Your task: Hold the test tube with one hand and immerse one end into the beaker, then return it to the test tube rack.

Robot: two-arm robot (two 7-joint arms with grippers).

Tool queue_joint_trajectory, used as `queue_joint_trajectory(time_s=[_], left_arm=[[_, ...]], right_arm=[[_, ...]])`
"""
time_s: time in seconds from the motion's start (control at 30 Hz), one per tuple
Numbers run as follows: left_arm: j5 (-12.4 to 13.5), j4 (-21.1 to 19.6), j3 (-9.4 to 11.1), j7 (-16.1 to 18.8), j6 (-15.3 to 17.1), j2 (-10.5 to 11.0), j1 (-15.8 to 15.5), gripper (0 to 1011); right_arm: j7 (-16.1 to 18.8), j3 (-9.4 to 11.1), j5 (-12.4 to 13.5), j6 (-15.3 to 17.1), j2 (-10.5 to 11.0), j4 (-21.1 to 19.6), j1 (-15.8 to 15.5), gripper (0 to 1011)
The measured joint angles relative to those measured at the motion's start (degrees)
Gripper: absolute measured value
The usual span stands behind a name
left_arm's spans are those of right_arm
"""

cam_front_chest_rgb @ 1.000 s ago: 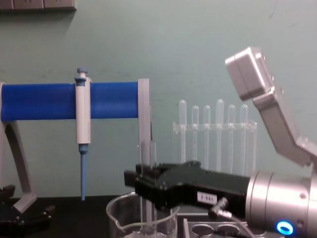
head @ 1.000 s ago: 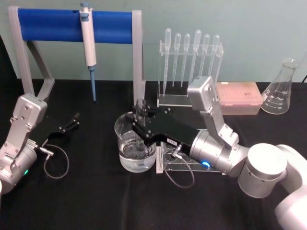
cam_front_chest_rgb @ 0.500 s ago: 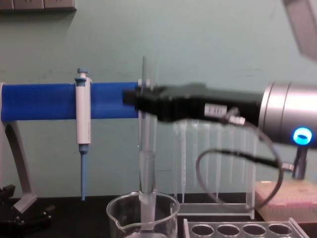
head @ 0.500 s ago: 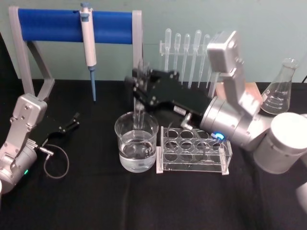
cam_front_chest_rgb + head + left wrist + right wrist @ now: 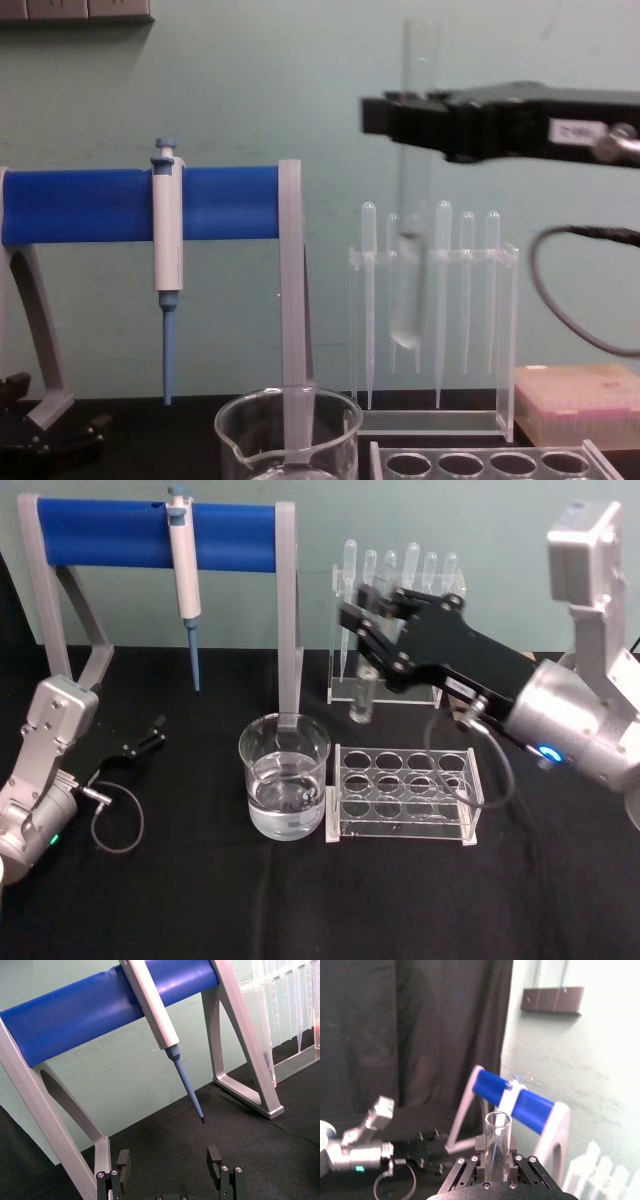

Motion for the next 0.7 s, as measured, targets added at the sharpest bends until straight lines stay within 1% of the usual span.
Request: queue_joint_trajectory(time_s=[0.03,0.17,0.27,0.47,0.7], left_arm=[[0.00,0.00,0.00,0.00,0.00,0.00,0.00,1000],[0.00,0.00,0.00,0.00,0.00,0.00,0.00,1000],[0.00,0.00,0.00,0.00,0.00,0.00,0.00,1000],[0.00,0.00,0.00,0.00,0.00,0.00,0.00,1000],[0.00,0.00,0.00,0.00,0.00,0.00,0.00,1000]], right_arm=[[-0.35,0.54,0.02,-0.03,0.82,-0.26,-1.02,241],[-0.80,1.03,-0.26,-0.16,2.12,0.05,-3.03,239],[-0.98,1.01,-0.92,-0.46,2.48,1.00,-4.22,241],[-1.21,0.86,-2.11,-1.30,2.23,3.08,-5.25,241],[-1.01,0.74,-2.99,-2.55,0.72,6.23,-5.33,241]])
